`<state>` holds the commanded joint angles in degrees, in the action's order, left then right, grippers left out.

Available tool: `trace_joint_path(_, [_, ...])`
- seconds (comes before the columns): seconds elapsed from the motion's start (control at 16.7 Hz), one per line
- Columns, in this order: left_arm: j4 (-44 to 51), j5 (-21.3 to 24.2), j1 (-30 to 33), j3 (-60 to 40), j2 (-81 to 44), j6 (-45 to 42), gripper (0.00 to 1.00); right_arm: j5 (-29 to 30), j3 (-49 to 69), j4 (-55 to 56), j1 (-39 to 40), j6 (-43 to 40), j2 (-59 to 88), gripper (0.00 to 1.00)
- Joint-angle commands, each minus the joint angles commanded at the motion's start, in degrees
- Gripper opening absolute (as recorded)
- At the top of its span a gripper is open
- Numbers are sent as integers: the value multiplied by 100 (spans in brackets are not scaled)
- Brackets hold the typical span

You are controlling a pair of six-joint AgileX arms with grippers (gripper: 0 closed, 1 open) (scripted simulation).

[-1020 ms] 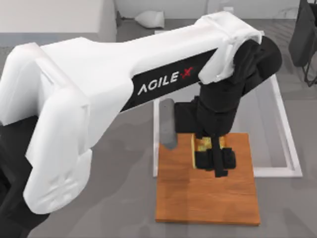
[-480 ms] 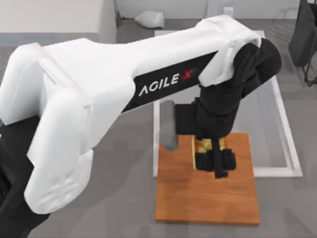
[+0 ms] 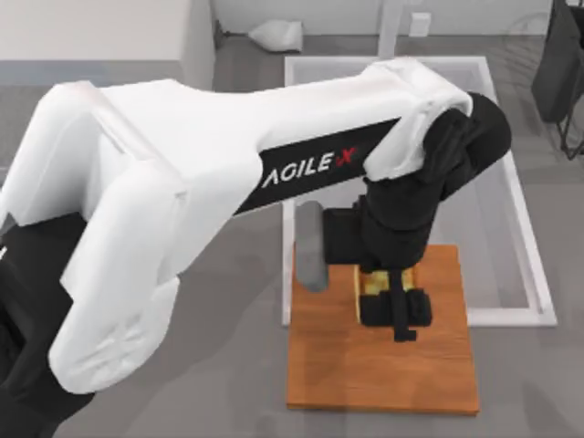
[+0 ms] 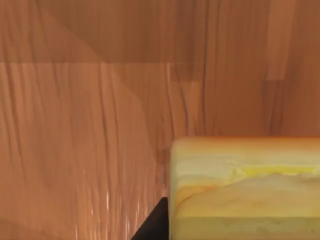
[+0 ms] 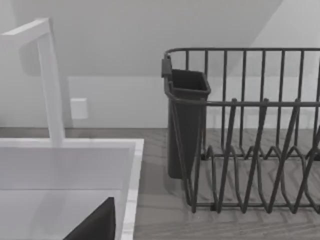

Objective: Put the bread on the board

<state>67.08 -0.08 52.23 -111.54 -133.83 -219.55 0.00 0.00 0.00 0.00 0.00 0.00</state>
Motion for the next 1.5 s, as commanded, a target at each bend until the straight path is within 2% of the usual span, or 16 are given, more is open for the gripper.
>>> trace_joint_path(0.42, [-176,-6,1,178,-94,6,0,0,0,0,0,0,0,100])
trace_joint_path(1.2, [-176,-6,1,178,-94,6,98,0,0,0,0,0,0,100])
trace_joint_path(1.5, [-176,-6,1,178,-94,6,100,0,0,0,0,0,0,100])
